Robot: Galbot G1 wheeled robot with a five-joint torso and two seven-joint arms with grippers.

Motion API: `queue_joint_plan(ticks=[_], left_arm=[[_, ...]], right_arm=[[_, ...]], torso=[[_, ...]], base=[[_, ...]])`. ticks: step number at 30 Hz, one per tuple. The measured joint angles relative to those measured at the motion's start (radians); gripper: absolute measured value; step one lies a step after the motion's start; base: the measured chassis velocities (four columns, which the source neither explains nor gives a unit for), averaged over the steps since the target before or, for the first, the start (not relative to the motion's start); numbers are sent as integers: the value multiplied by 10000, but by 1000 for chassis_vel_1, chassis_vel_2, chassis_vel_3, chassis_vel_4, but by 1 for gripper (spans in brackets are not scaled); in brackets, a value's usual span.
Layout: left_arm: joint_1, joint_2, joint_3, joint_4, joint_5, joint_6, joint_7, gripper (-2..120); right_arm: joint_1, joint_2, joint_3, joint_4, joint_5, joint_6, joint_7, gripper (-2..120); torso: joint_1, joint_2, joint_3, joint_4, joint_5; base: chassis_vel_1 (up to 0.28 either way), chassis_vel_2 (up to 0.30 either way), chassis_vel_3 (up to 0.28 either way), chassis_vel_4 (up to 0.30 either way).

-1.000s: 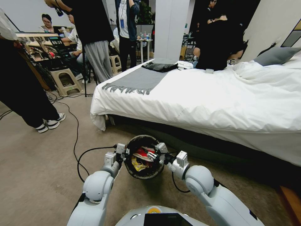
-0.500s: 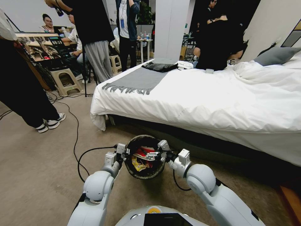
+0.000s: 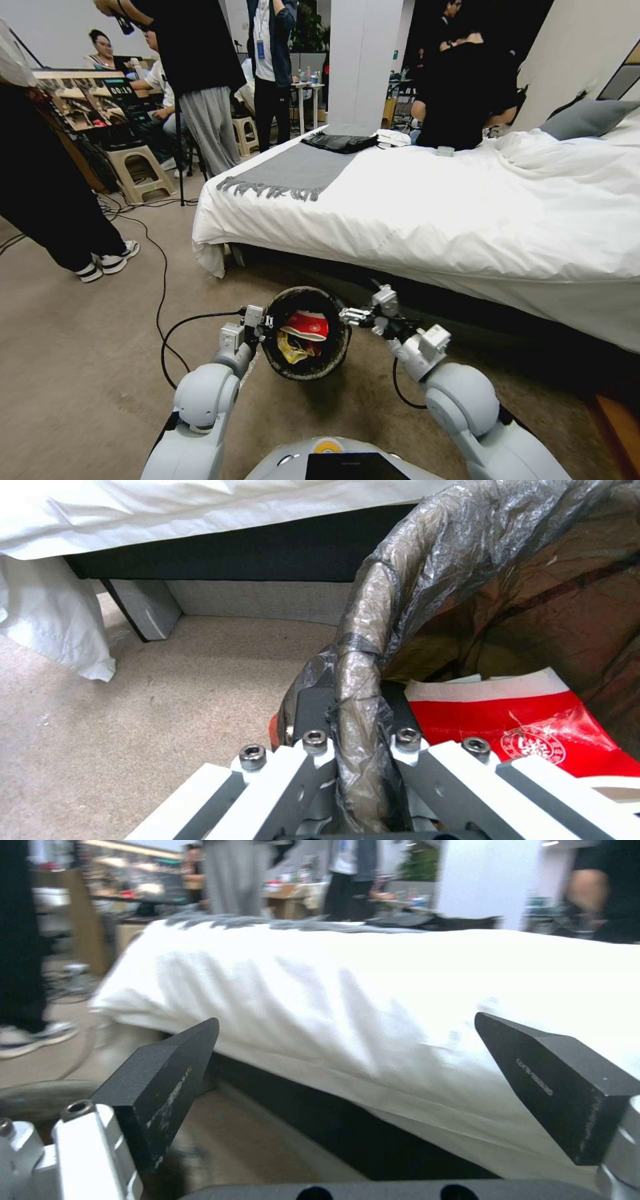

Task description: Pick up the trash bin, then pick up the garbage from the floor and place it into the trash bin.

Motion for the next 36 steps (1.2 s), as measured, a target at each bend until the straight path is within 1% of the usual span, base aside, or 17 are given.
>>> queue_joint_plan(ticks=[2, 6, 7, 9, 13, 15, 16, 18, 23, 36], left_arm=[[35, -18, -44, -23, -1, -5, -6, 1], [152, -48, -212, -151, -8, -24, -71, 1], [152, -48, -212, -151, -8, -24, -71, 1], [197, -49, -262, -222, -14, -24, -120, 1], [221, -59, -268, -249, -18, -12, -140, 1], [236, -78, -257, -255, -17, 56, -149, 1], [236, -78, -257, -255, -17, 56, -149, 1], [255, -81, -234, -280, -11, 146, -152, 1], [264, -81, -207, -320, 6, 210, -153, 1], [320, -77, -186, -403, 27, 243, -139, 1]], right_arm=[[-190, 148, 166, -52, -109, 159, -3, 100], [-959, 869, 905, -331, -551, 890, -365, 100], [-959, 869, 905, -331, -551, 890, -365, 100], [-1388, 1183, 1301, -460, -621, 1289, -524, 100], [-1695, 1385, 1556, -552, -700, 1655, -548, 100], [-2103, 1673, 1830, -628, -785, 2043, -639, 100], [-2103, 1673, 1830, -628, -785, 2043, -639, 100], [-2450, 1888, 2011, -697, -822, 2397, -713, 100], [-2865, 2073, 2256, -777, -826, 2810, -733, 100], [-3086, 2239, 2301, -841, -860, 3018, -734, 100]], torso=[[0, -1, 0, -1, -1], [0, 0, 0, -1, 1], [0, 0, 0, -1, 1], [0, 0, 0, -1, 0], [0, 0, 0, 0, 0], [0, 0, 0, -1, 0], [0, 0, 0, -1, 0], [-1, -1, 0, 0, 0], [0, 0, 0, -1, 0], [0, 0, 0, -1, 1]], base=[[0, 0, 0, 0], [0, 0, 0, 0], [0, 0, 0, 0], [0, 0, 0, 0], [0, 0, 0, 0], [0, 0, 0, 0], [0, 0, 0, 0], [0, 0, 0, 0], [0, 0, 0, 0], [0, 0, 0, 0]])
